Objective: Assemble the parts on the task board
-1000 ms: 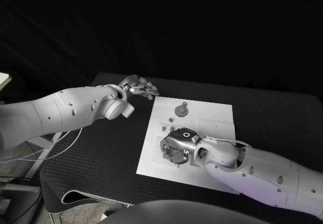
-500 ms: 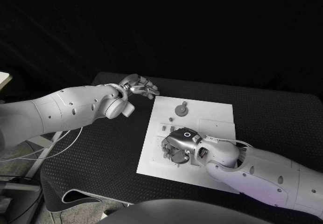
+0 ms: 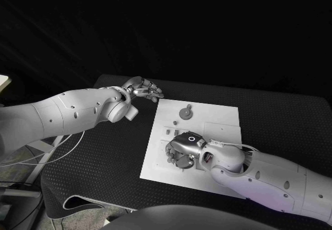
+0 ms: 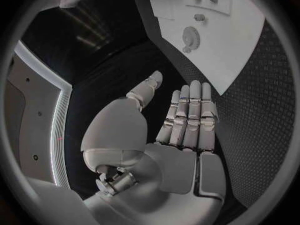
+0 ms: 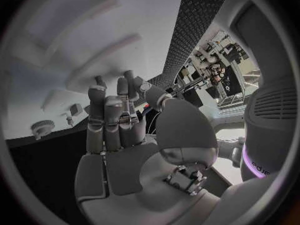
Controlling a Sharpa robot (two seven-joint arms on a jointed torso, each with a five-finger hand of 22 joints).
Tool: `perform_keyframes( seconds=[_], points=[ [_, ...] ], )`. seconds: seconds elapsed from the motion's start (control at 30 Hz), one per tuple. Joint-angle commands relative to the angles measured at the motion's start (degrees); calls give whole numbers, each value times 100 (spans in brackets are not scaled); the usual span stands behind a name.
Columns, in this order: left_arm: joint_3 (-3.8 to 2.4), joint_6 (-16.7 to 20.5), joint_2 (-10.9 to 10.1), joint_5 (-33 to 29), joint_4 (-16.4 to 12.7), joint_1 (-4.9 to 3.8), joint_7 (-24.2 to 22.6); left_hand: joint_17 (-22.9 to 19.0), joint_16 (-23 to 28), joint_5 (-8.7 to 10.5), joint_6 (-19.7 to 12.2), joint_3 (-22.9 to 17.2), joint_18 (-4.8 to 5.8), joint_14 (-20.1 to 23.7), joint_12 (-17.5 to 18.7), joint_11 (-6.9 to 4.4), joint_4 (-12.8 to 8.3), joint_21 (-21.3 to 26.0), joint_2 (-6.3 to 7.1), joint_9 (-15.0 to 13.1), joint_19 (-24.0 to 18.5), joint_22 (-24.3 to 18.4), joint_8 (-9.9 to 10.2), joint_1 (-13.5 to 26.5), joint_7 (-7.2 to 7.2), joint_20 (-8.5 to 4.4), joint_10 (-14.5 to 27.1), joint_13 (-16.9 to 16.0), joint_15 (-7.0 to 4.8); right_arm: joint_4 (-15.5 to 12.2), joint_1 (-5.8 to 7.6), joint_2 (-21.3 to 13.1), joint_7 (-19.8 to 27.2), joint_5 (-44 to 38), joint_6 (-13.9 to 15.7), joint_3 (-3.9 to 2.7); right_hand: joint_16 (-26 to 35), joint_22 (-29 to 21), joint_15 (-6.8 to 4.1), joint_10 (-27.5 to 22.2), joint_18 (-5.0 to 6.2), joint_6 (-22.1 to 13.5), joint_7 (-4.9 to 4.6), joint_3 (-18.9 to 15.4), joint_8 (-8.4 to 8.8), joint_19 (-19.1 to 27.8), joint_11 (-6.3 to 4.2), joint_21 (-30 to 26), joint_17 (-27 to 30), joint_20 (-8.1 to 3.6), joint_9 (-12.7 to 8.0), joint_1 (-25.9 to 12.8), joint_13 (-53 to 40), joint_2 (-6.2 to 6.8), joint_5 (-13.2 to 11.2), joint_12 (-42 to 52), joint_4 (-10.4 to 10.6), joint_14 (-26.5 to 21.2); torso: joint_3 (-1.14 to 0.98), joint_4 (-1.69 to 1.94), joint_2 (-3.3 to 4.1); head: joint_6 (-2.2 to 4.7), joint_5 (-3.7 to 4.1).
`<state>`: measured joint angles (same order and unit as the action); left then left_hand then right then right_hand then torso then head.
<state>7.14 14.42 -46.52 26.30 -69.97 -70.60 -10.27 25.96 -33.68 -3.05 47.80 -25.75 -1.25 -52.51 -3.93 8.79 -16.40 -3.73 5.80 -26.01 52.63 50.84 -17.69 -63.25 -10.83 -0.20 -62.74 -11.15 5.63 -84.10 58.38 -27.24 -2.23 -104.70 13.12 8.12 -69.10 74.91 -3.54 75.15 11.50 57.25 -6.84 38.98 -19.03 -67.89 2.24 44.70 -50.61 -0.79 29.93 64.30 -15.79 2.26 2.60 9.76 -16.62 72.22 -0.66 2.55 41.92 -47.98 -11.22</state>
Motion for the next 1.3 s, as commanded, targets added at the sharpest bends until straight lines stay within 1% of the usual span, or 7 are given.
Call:
perform_keyframes(
  seconds=[0.03, 0.4, 0.5, 0.6, 0.7, 0.8, 1.3],
  points=[
    [-4, -61, 11, -34, -7, -8, -66, 9, 27, -3, -42, 45, 19, -32, -2, 3, -2, -22, -25, 6, -7, -6, -29, 41, -6, 35, 25, 7, 18, 25, -13, 15, -52, -131, -88, 8, -17, 117, -55, 36, 350, 42, 4, 32, -27, -3, 2, 35, -7, -32, 91, -5, -10, -45, 22, -19, 11, 0, 3, 12, -2, -6, 3],
    [-4, -59, 11, -34, -5, -8, -64, 15, 31, -3, -42, 46, 19, -33, -2, 4, -2, -22, -25, 7, -8, -9, -31, 41, -6, 35, 25, 9, 18, 39, -16, 39, -59, -52, -204, 34, -7, 114, -49, 13, 350, 20, -3, 19, -16, 10, 9, 37, -12, -31, 94, -27, -23, 28, 21, -41, 9, -9, 4, 5, 0, -23, -6],
    [-4, -57, 6, -34, -6, -8, -62, 17, 32, -3, -42, 46, 19, -33, -2, 4, -2, -23, -25, 7, -8, -10, -31, 42, -6, 35, 25, 10, 18, 56, -16, 42, 14, 113, -162, 45, 6, 112, -6, -114, 350, -104, -46, -37, 58, 25, 53, 39, -14, -27, 71, -80, -13, 294, 18, -121, 15, -18, 3, 5, 1, -25, -4],
    [-4, -56, 5, -34, -6, -8, -61, 18, 33, -3, -42, 47, 19, -33, -2, 4, -2, -23, -24, 8, -8, -10, -31, 42, -6, 35, 25, 10, 18, 62, -15, 40, 62, 200, -79, 47, 19, 104, 116, -414, 350, -476, -209, -101, 271, 45, 179, 32, -20, -20, -18, -123, 43, 557, 19, -308, 21, -31, 2, 2, 0, -22, -4],
    [-4, -56, 7, -34, -7, -8, -61, 20, 35, -3, -42, 47, 19, -34, -2, 4, -2, -23, -24, 8, -8, -11, -31, 42, -6, 36, 25, 10, 19, 64, -15, 34, 91, 254, 15, 48, 22, 105, 230, -699, 350, -736, -323, -346, 408, 81, 301, 27, -33, -3, -78, -259, 112, 738, 18, -481, 8, -71, -1, 2, 0, -19, -2],
    [-4, -56, 7, -34, -6, -8, -61, 21, 36, -3, -42, 47, 19, -34, -2, 4, -2, -23, -24, 8, -8, -12, -32, 43, -6, 36, 26, 11, 19, 67, -15, 22, 104, 284, 86, 48, 24, 100, 296, -839, 350, -876, -337, -539, 471, 133, 366, 5, -46, 12, -110, -310, 149, 827, 20, -566, 7, -126, -1, 4, 0, -17, 2],
    [-4, -57, -2, -34, 9, -7, -61, 28, 42, -3, -43, 48, 19, -34, -1, 5, -4, -23, -23, 10, -8, -15, -32, 41, -6, 36, 27, 13, 19, -235, -9, -262, 282, 500, 731, 28, -15, 91, 335, -943, 350, -962, -361, -681, 474, 129, 405, -3, -73, 17, -129, -183, 179, 850, 21, -566, 13, -151, -8, 0, -1, 16, 41]
  ],
)
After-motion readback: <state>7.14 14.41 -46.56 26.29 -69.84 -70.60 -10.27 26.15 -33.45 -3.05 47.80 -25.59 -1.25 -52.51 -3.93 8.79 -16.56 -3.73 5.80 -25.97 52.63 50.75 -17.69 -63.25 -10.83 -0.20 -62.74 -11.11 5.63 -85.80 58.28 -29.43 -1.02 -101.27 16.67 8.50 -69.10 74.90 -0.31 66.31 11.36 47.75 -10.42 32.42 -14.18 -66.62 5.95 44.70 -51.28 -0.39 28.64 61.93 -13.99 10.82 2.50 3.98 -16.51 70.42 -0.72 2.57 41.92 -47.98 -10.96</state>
